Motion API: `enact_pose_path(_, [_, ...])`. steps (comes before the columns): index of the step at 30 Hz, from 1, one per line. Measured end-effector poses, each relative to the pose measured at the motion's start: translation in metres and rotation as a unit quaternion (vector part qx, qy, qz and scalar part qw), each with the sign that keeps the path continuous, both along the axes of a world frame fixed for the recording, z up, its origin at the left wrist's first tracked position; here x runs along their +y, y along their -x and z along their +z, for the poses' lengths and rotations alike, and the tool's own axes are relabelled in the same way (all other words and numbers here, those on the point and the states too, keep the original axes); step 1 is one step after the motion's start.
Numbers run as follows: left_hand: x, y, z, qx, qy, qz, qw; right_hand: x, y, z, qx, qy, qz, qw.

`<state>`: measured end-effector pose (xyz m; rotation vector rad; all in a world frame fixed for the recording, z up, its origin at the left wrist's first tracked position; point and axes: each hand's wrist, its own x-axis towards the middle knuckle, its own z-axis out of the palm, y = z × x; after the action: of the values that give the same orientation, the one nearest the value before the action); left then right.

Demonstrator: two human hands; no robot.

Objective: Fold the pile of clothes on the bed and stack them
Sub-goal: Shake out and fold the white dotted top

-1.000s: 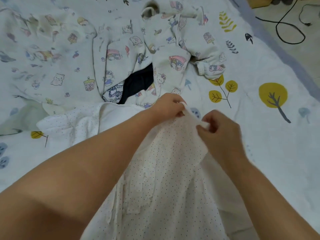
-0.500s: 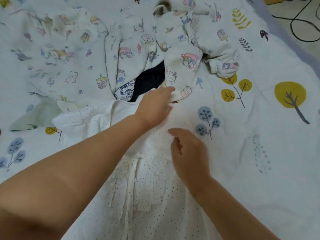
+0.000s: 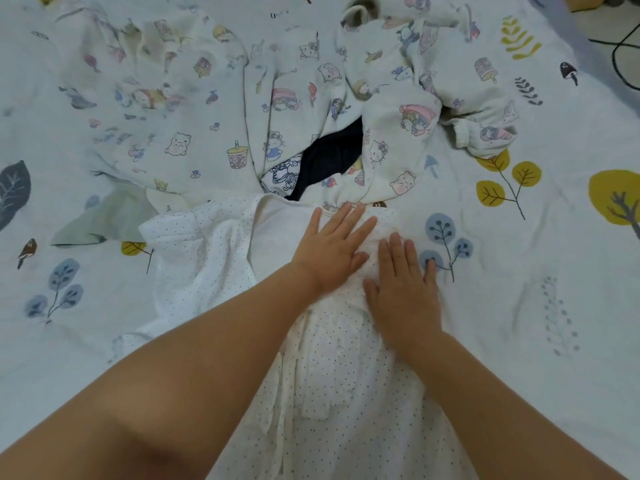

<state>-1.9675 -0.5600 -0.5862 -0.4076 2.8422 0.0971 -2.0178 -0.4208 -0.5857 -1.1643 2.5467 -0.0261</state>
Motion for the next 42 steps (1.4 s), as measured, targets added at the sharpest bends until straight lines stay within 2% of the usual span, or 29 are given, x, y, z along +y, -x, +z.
enact_pose_path(3, [-0.005,-0.010,0.020,0.069,-0.046,0.037,0.996,-0.001,-0.001,0.009,0.063,0.107,-0.020,0.992])
enact_pose_path(4, [-0.007,-0.017,0.027,0.124,-0.048,0.057,0.989,-0.002,-0.003,0.011,0.082,0.145,-0.033,0.985])
enact_pose_path(7, [-0.021,-0.051,0.040,0.276,-0.029,0.152,0.949,-0.016,-0.012,0.024,0.066,0.228,-0.035,0.971])
enact_pose_path(12, [-0.063,-0.113,0.062,0.328,0.009,0.329,0.885,-0.062,-0.031,0.048,0.025,0.307,0.051,0.950])
enact_pose_path(15, [-0.086,-0.142,0.069,0.302,0.010,0.423,0.854,-0.099,-0.041,0.060,0.027,0.324,0.103,0.940])
enact_pose_path(16, [-0.092,-0.150,0.070,0.278,0.001,0.441,0.853,-0.110,-0.044,0.063,0.021,0.325,0.126,0.937])
enact_pose_path(22, [-0.114,-0.183,0.063,0.150,-0.061,0.382,0.910,-0.163,-0.071,0.077,-0.023,0.224,0.220,0.949])
enact_pose_path(25, [-0.124,-0.185,0.069,0.168,-0.103,0.347,0.917,-0.177,-0.084,0.079,-0.078,0.188,0.231,0.951])
enact_pose_path(28, [-0.123,-0.186,0.084,0.225,-0.217,0.357,0.880,-0.184,-0.091,0.080,-0.147,0.181,0.226,0.946])
enact_pose_path(30, [-0.121,-0.189,0.091,0.219,-0.226,0.353,0.881,-0.185,-0.093,0.079,-0.172,0.209,0.228,0.935])
enact_pose_path(32, [-0.120,-0.191,0.097,0.212,-0.223,0.343,0.887,-0.182,-0.091,0.079,-0.188,0.238,0.211,0.929])
enact_pose_path(34, [-0.120,-0.194,0.106,0.187,-0.264,0.346,0.881,-0.177,-0.085,0.080,-0.216,0.265,0.164,0.925])
enact_pose_path(37, [-0.116,-0.200,0.119,0.102,-0.315,0.336,0.882,-0.168,-0.077,0.089,-0.362,0.279,0.037,0.889])
enact_pose_path(39, [-0.103,-0.198,0.124,0.069,-0.326,0.309,0.891,-0.164,-0.072,0.094,-0.466,0.239,-0.058,0.850])
enact_pose_path(41, [-0.087,-0.190,0.128,0.021,-0.356,0.272,0.894,-0.158,-0.067,0.096,-0.501,0.185,-0.091,0.841])
enact_pose_path(42, [-0.078,-0.185,0.129,-0.012,-0.396,0.252,0.883,-0.154,-0.064,0.096,-0.501,0.167,-0.085,0.845])
